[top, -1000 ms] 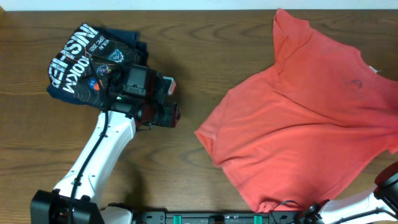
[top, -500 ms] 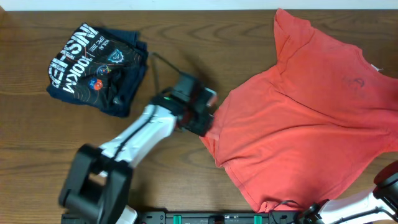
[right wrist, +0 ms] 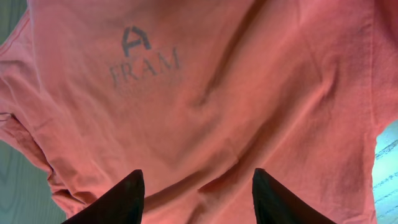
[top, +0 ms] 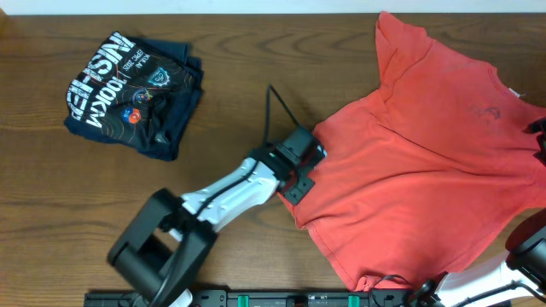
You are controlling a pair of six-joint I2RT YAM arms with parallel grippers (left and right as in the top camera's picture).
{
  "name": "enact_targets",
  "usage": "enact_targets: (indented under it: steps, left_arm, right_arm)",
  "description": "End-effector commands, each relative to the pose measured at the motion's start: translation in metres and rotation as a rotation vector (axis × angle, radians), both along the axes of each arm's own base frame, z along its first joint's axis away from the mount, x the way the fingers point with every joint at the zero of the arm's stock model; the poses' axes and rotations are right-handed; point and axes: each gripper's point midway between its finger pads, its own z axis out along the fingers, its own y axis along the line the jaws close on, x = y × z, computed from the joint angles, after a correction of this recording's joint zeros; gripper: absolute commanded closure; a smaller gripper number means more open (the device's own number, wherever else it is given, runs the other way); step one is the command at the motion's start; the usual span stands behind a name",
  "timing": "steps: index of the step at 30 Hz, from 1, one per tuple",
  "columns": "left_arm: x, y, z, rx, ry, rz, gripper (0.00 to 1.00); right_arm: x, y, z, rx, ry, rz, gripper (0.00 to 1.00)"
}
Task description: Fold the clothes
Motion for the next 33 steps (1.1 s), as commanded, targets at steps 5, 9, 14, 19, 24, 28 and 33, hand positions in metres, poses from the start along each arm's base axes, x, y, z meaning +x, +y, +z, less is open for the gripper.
enact_targets:
  steps: [5,9,14,19,24,28,33]
  left_arm:
    - [0.021,0.016,0.0,0.138,-0.12,0.078,0.81]
    - [0.035,0.032,0.023,0.214,-0.187,0.127,0.9]
    - [0.051,0.052,0.051,0.253,-0.257,0.185,0.89]
    - [0.058,0.075,0.051,0.278,-0.232,0.241,0.87]
    - [0.059,0.1,0.047,0.304,-0.178,0.294,0.86]
    - [0.052,0.109,0.042,0.284,-0.103,0.312,0.54]
    - [0.059,0.12,0.042,0.278,-0.099,0.376,0.43]
  right_arm:
    - [0.005,0.002,0.009,-0.016,-0.02,0.028,0.45]
    - [0.005,0.002,0.009,-0.016,-0.02,0.028,0.45]
    - [0.004,0.003,0.006,-0.011,-0.014,0.029,0.44]
    - [0.002,0.009,-0.006,0.003,0.002,0.036,0.44]
    - [0.001,0.018,-0.023,0.014,0.018,0.052,0.44]
    - [-0.005,0.029,-0.041,0.036,0.046,0.063,0.43]
    - [-0.021,0.037,-0.068,0.048,0.101,0.06,0.43]
